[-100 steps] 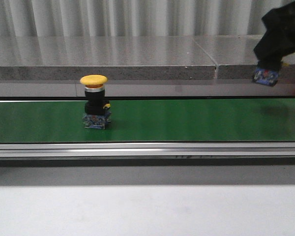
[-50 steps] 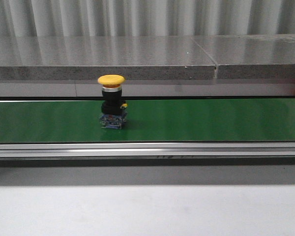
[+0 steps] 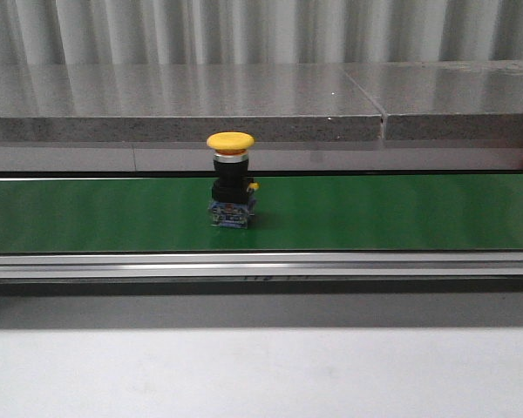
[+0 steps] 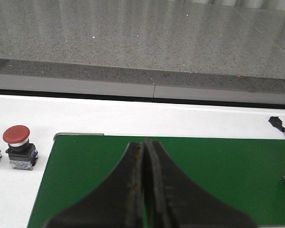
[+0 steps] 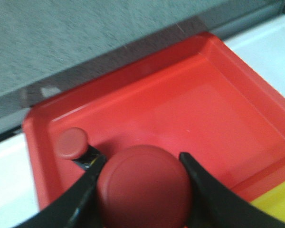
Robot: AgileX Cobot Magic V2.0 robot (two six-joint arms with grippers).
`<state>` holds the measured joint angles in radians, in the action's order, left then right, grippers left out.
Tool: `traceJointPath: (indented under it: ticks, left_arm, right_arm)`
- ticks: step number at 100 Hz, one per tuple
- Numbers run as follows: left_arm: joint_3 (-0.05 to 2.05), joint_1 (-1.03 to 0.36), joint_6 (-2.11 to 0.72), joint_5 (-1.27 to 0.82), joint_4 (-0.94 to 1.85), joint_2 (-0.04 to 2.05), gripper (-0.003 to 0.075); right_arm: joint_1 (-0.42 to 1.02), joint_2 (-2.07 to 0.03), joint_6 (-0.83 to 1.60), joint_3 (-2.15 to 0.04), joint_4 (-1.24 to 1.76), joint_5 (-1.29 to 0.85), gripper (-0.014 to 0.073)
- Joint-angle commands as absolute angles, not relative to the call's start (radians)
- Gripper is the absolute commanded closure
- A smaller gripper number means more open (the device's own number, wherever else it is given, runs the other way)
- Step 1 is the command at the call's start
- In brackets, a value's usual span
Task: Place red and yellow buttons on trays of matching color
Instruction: 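Carry the red button into the red tray and release it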
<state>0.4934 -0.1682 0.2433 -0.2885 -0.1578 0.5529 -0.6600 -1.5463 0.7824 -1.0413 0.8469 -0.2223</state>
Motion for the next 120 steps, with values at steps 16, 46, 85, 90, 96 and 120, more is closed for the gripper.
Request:
traceJointPath:
  ticks: [16,46,85,90,96,120]
  left_arm:
    - [0.52,-0.176,0.247,-0.218,-0.16,0.553,0.0741]
    - [0.52,-0.176,0.247,-0.218,-0.16,0.553,0.0741]
    - [0.52,-0.176,0.247,-0.218,-0.16,0.553,0.0741]
    - [0.52,-0.176,0.247,-0.218,-0.16,0.553,0.0741]
    - [0.52,-0.176,0.247,-0.218,-0.16,0.553,0.0741]
    - [0.52,-0.176,0.247,-0.218,-0.16,0.553,0.0741]
  right_arm:
    - [-0.666,-1.664,0.791,-1.126,0.866,-0.127,0.0341]
    - [-0.662,-1.804,0.791,-1.258,0.866,-0.204,0.0341]
    - [-0.615,-1.905,0.834,-1.277,0.857,-0.159,0.0341]
    - [-0.609,-1.915,0.836,-1.277,0.857,-0.154,0.0341]
    - [-0.604,-1.922,0.836,-1.277,0.857,-0.148,0.0341]
    - [-0.605,-1.922,0.836,-1.277,0.857,-0.141,0.0164]
